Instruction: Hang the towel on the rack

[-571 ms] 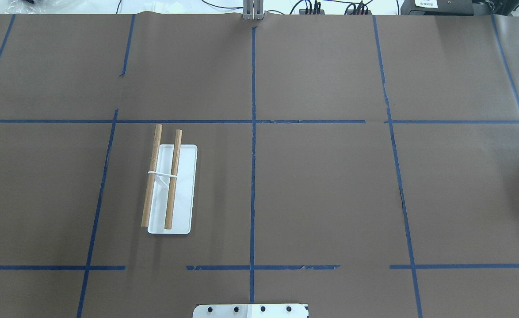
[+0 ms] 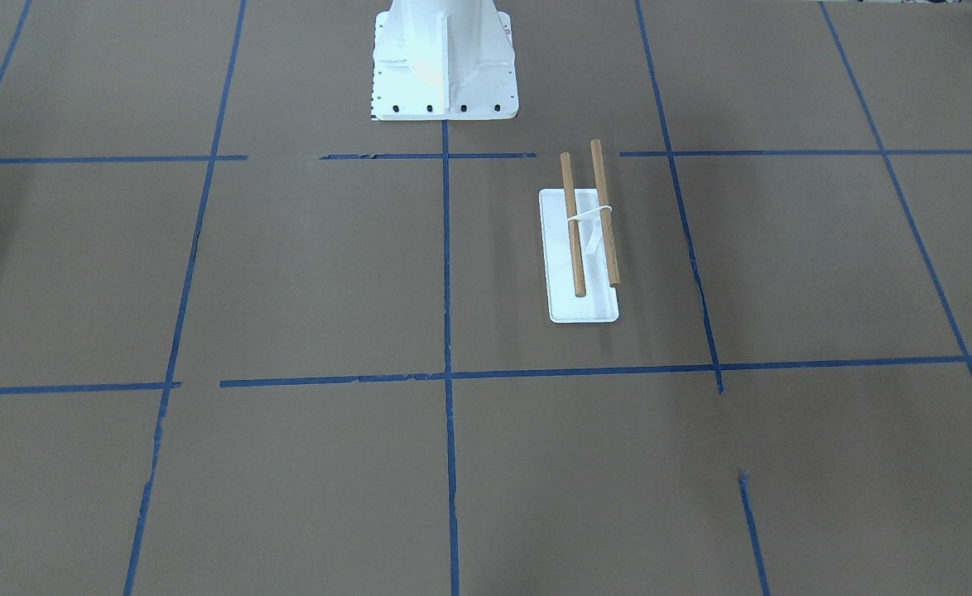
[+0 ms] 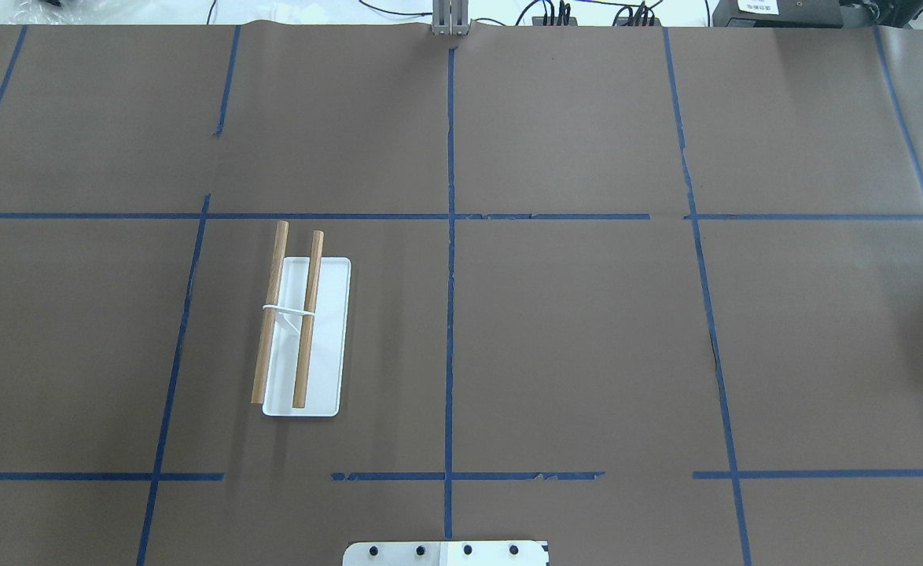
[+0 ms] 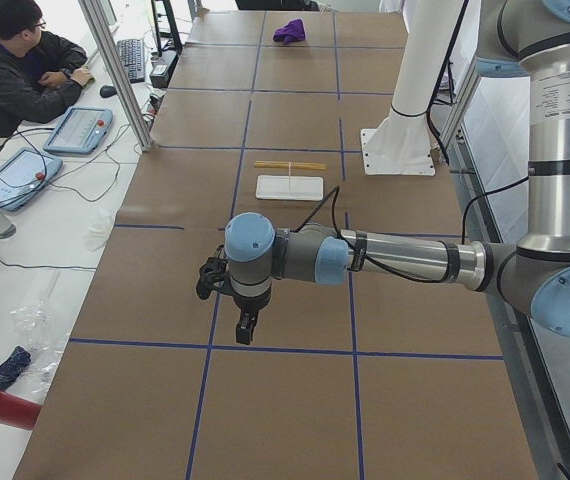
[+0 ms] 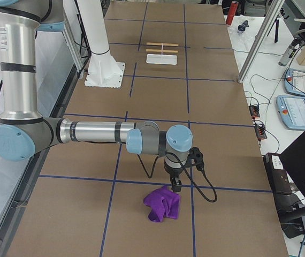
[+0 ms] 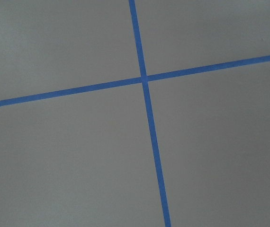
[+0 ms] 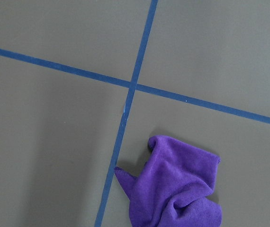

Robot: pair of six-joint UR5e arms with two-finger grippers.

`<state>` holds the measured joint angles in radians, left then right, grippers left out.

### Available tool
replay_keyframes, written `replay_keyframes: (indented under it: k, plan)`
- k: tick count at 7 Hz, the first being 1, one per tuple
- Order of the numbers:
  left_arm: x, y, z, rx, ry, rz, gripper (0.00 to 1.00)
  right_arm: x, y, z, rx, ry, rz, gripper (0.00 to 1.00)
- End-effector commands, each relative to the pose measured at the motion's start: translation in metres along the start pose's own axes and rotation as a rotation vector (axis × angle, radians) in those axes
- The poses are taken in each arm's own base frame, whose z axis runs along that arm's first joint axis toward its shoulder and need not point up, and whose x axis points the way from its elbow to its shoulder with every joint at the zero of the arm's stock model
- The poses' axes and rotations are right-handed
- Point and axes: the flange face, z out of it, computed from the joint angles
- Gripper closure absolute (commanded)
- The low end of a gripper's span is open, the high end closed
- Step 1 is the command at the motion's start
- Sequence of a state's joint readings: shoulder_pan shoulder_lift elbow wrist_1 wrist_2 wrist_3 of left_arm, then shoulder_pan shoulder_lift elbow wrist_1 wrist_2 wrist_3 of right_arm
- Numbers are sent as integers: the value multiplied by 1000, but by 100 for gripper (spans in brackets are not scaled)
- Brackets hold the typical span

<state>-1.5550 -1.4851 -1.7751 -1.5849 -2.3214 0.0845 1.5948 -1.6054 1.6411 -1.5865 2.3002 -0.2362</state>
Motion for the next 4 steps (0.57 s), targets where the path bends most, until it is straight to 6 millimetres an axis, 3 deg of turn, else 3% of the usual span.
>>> replay_keyframes:
  k: [1,2,3,4]
  plan:
    - [21,-34,-23,75,4,70,0,-11,-9,-6,82,14,-43,0]
    - [31,-47,-34,144,-1,134,0,-26,-7,11,138,24,-158,0]
    - [34,-52,-37,205,-7,192,0,-23,11,28,153,22,-205,0]
    - [26,-53,-28,236,-13,222,0,-15,52,60,121,42,-311,0]
